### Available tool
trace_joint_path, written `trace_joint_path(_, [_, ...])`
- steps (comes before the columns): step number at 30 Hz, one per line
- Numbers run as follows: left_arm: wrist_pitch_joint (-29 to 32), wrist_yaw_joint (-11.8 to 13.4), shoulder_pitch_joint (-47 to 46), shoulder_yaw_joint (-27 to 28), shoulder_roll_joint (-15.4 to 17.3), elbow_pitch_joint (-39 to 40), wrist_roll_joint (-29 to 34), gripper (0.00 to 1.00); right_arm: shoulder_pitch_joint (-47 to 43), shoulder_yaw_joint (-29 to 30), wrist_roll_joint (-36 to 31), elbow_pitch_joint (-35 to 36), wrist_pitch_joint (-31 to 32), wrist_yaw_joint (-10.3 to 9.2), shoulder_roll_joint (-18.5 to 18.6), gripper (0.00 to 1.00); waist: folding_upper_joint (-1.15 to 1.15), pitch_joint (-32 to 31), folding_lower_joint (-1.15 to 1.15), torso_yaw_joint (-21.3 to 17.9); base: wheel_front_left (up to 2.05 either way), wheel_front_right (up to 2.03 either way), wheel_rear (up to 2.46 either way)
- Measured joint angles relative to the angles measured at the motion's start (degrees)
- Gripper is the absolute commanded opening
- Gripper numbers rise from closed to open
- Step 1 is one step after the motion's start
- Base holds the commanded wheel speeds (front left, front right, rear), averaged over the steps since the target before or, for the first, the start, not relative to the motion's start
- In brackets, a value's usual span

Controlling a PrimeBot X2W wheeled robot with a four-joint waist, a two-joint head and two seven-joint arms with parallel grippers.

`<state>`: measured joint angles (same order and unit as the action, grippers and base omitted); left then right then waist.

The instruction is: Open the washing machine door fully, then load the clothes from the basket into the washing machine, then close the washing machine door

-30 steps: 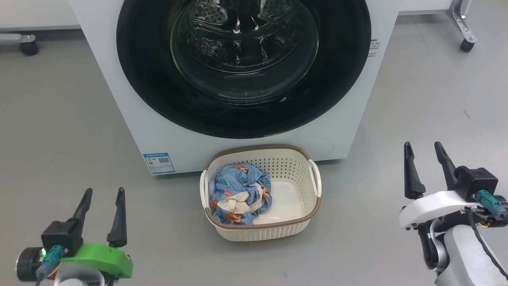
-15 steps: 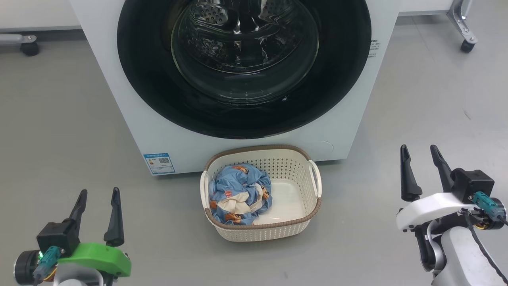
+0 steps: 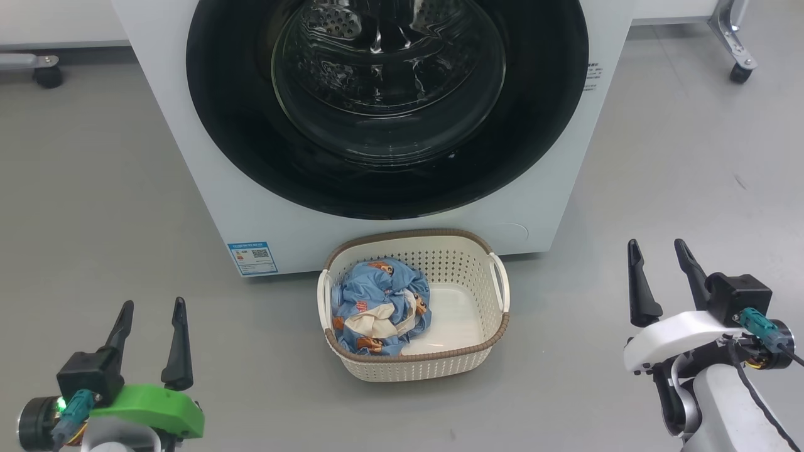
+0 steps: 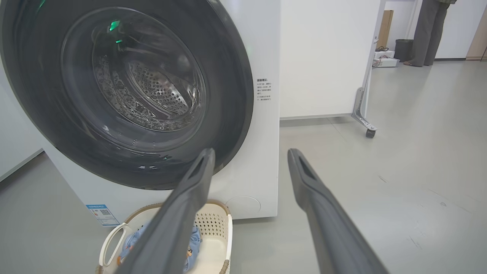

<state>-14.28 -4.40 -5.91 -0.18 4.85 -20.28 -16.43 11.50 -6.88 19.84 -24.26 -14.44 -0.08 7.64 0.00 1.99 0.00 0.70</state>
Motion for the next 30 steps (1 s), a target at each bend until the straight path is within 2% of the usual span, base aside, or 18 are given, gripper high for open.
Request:
trace_joint_path(17, [0.00,-0.53,-0.05,0.35,-0.33,0.08,2.08,1.00,0.00,0.22,-0.36,-0.94,0.00,0.52,-0.36,1.00,0.00,0.02,0.00,0.27,0.02,0.02,-0.03])
trace_joint_path(30, [0.00,-1.20,-0.09,0.66,-0.45,0.30,2.35,1.00,0.01,0.70,-0.82,-0.93,0.00,0.62,-0.66,1.00,0.00,0.00,0.00,0.50,0.27,0.27,-0.54])
